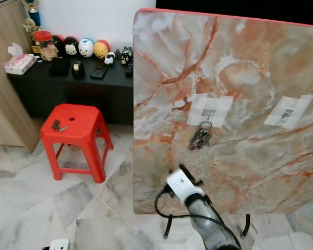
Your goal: Hang keys on a hook
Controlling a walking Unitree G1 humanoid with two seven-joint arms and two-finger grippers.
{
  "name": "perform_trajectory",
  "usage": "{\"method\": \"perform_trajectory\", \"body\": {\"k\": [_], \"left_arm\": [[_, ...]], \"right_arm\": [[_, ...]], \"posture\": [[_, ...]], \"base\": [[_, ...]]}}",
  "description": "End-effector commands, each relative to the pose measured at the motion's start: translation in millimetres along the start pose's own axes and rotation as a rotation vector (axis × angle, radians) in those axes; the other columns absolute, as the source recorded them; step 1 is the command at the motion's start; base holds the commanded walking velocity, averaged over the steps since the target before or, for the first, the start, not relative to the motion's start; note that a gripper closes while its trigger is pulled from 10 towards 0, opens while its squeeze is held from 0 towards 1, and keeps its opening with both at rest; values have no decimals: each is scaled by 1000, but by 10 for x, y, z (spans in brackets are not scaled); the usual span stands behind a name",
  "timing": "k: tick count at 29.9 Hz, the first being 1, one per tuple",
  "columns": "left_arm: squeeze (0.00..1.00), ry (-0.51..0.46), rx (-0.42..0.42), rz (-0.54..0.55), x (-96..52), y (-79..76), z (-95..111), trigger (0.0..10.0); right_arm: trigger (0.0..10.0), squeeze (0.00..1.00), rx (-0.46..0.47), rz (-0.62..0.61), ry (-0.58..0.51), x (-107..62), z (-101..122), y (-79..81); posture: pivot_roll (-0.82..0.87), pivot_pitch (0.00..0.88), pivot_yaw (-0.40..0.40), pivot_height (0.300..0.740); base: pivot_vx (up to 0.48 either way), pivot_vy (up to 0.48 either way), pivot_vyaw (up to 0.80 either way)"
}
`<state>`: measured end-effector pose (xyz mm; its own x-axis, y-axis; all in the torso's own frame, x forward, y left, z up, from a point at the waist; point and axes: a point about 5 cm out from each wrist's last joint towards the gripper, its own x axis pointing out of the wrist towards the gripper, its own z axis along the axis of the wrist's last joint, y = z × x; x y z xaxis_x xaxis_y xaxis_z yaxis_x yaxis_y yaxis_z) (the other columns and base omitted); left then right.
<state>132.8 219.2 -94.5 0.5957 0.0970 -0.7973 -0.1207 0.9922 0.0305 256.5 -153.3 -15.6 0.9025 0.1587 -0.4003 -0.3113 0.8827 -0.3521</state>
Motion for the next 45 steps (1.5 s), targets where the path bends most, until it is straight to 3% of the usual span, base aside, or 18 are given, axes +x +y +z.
{"method": "perform_trajectory", "body": {"k": [1,5,6,7,8,9,13,14,15,18,24,27,32,38,45], "left_arm": [[0,23,4,-7,-10,-22,-53,10000],[0,24,9,-7,-10,-8,-50,10000],[0,25,15,-8,-10,-3,-47,10000],[0,25,15,-8,-10,-3,-47,10000],[0,26,18,-9,-9,0,-44,10000],[0,25,18,-8,-8,1,-42,10000],[0,23,14,2,-5,6,-32,10000],[0,22,8,7,-5,5,-32,10000],[0,22,7,8,-4,3,-32,10000],[0,20,6,9,-3,2,-29,10000],[0,28,45,-4,0,7,-21,10000],[0,33,49,1,1,24,-19,10000],[0,38,50,-1,2,30,-16,10000],[0,46,51,-1,2,23,-27,10000],[0,50,46,-3,-1,12,-41,10000]], "right_arm": [[10000,0,104,-22,103,-65,-204,-49],[10000,0,215,-25,208,-139,-407,-22],[10000,0,364,-96,299,-206,-564,-35],[10000,0,364,-96,299,-206,-564,-35],[10000,0,510,-177,377,-279,-703,-43],[10000,0,549,-199,424,-332,-787,-34],[10000,0,472,-125,562,-527,-1026,84],[10000,0,376,-87,576,-580,-1077,87],[10000,0,356,-81,576,-590,-1085,83],[10000,0,432,-155,639,-691,-1195,47],[10000,0,400,-85,627,-704,-1196,121],[10000,0,558,-201,628,-684,-1191,51],[10000,0,649,-314,669,-717,-1230,33],[10000,0,694,-366,685,-731,-1244,27],[10000,0,667,-308,672,-664,-1188,36]], "posture": [[5,6,-117,740],[1,8,-109,740],[-2,8,-103,740],[-2,8,-103,740],[0,8,-101,740],[1,8,-97,740],[-2,2,-100,740],[10,1,-104,740],[15,0,-104,740],[22,0,-97,740],[5,0,-88,740],[2,0,-85,740],[-4,0,-78,740],[-11,0,-79,740],[-5,0,-85,740]], "base": [[0,0,0],[0,0,0],[0,0,0],[0,0,0],[0,0,0],[0,0,0],[0,0,0],[0,0,0],[0,0,0],[0,0,0],[0,0,0],[0,0,0],[0,0,0],[0,0,0],[0,155,0]]}}
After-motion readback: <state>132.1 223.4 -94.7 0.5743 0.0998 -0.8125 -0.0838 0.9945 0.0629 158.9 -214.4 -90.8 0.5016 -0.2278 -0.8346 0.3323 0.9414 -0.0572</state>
